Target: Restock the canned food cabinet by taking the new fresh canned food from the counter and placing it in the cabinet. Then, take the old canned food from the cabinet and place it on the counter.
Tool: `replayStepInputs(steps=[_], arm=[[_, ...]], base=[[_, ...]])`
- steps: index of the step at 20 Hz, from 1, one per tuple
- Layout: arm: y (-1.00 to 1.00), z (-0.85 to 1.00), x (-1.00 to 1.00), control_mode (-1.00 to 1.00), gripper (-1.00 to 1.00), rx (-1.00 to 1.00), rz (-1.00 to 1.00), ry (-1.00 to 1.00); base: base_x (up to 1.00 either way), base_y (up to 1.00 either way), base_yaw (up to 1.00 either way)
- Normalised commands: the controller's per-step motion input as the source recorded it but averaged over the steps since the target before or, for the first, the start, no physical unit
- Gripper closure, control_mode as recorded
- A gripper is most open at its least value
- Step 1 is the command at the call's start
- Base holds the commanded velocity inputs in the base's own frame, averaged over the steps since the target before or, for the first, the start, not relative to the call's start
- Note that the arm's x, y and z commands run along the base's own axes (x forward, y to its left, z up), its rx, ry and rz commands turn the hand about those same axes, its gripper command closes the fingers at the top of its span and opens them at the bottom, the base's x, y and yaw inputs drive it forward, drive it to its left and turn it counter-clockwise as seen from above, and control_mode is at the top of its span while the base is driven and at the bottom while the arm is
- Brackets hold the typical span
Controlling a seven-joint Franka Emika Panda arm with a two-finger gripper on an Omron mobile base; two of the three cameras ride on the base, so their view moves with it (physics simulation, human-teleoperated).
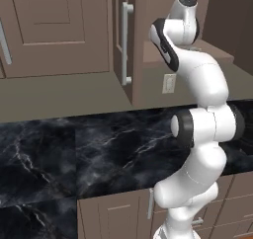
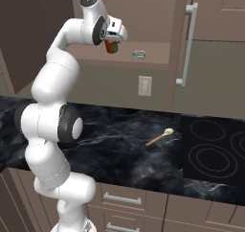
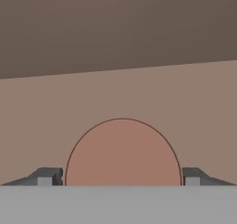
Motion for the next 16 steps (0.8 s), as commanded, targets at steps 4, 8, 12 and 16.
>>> replayStepInputs(steps=[4, 8, 12, 16], arm=[[0.0, 0.0, 0.0, -1.0, -1.0, 0.0, 0.0, -0.13], [0.0, 0.01, -0.01, -1.0, -1.0, 0.0, 0.0, -0.26], [-0.27, 0.02, -0.74, -1.0, -1.0, 0.0, 0.0, -0.38], [-0.83, 0.06, -1.0, -1.0, -1.0, 0.04, -0.13, -0.13]], base=[[0.0, 0.0, 0.0], [0.0, 0.0, 0.0], [0.0, 0.0, 0.0], [0.0, 0.0, 0.0]])
